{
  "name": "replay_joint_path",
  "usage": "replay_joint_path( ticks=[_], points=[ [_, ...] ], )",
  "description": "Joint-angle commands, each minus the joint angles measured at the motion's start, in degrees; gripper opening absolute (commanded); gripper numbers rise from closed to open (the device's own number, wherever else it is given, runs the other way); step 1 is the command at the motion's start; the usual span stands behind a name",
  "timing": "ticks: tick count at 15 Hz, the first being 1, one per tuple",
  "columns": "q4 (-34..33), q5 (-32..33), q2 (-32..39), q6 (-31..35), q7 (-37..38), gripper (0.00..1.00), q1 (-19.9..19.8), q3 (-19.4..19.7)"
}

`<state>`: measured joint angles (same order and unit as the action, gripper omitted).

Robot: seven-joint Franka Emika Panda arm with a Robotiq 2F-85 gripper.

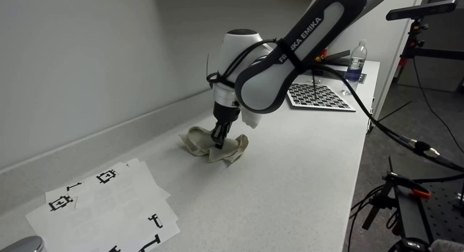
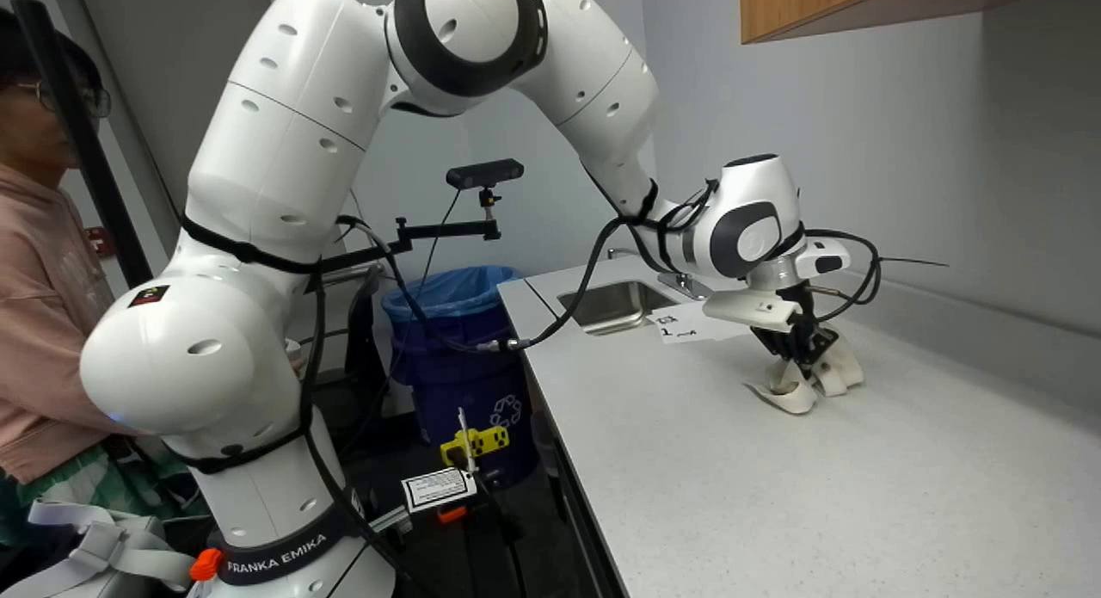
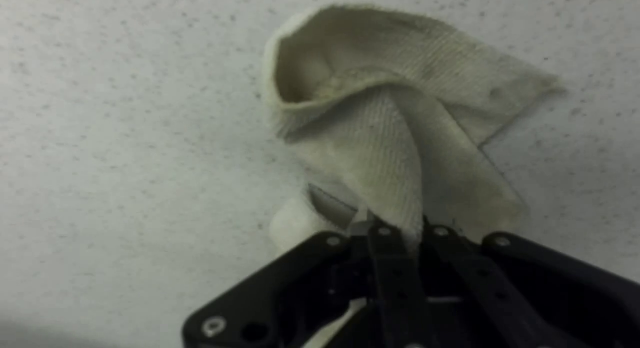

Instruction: Use the cloth and wipe the table

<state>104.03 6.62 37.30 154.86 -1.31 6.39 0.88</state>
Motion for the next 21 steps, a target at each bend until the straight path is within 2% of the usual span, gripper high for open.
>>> replay_joint_path(
  ticks=[1, 7, 11, 15, 21],
  points=[
    [-7.5, 0.5, 5.0, -5.5, -0.3, 0.02, 2.0, -2.0],
    [-17.1, 0.6, 10.2, -11.6, -3.3, 0.02, 5.4, -6.7],
    [-20.7, 1.2, 12.0, -14.0, -4.5, 0.02, 6.8, -6.9],
    [-18.9, 1.2, 10.4, -13.5, -4.1, 0.02, 5.7, -5.5],
    [-11.0, 0.7, 5.5, -8.2, -3.1, 0.02, 2.0, -3.3]
  ],
)
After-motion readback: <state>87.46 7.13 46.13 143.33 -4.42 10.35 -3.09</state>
